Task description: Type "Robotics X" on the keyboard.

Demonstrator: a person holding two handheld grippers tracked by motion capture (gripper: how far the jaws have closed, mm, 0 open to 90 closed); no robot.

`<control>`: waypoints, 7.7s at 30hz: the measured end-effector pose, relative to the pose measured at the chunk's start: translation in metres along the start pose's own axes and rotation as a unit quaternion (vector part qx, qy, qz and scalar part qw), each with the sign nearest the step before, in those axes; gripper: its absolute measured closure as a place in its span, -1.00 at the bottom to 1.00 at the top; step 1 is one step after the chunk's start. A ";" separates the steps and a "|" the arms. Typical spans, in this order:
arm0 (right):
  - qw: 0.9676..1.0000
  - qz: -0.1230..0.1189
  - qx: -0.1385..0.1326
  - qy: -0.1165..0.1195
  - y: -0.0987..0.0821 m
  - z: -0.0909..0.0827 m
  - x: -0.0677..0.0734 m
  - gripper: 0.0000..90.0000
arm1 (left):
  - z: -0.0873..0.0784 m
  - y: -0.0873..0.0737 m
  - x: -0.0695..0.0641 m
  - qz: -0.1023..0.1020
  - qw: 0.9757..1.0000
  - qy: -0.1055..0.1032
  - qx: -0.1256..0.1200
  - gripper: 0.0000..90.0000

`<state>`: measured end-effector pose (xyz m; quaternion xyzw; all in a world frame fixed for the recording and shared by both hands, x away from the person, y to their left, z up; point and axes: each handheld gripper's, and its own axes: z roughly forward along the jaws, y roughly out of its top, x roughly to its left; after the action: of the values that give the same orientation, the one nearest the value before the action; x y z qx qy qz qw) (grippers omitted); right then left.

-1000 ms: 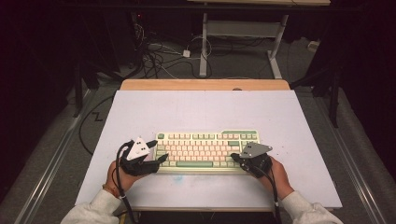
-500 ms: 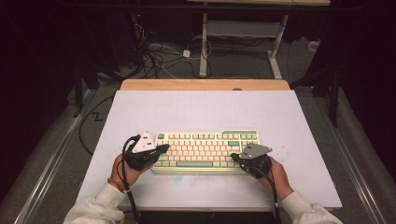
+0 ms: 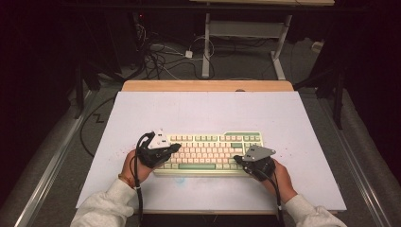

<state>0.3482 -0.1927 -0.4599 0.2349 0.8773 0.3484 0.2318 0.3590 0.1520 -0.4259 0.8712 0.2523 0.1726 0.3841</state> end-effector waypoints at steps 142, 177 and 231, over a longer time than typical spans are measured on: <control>0.999 -0.034 0.029 0.020 0.066 0.058 0.008 1.00 | -0.034 -0.079 -0.018 0.003 0.996 0.092 -0.020 -0.59; 0.998 -0.008 -0.061 0.017 0.068 0.006 0.000 0.85 | -0.033 -0.079 -0.018 0.001 0.996 0.087 -0.017 -0.59; 0.989 0.015 -0.130 -0.070 -0.009 -0.061 0.002 -0.57 | -0.040 -0.059 -0.018 -0.018 0.997 0.056 -0.056 0.13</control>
<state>0.3097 -0.2280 -0.4268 0.2394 0.8030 0.4453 0.3157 0.3067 0.1989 -0.4469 0.8327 0.2792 0.2280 0.4203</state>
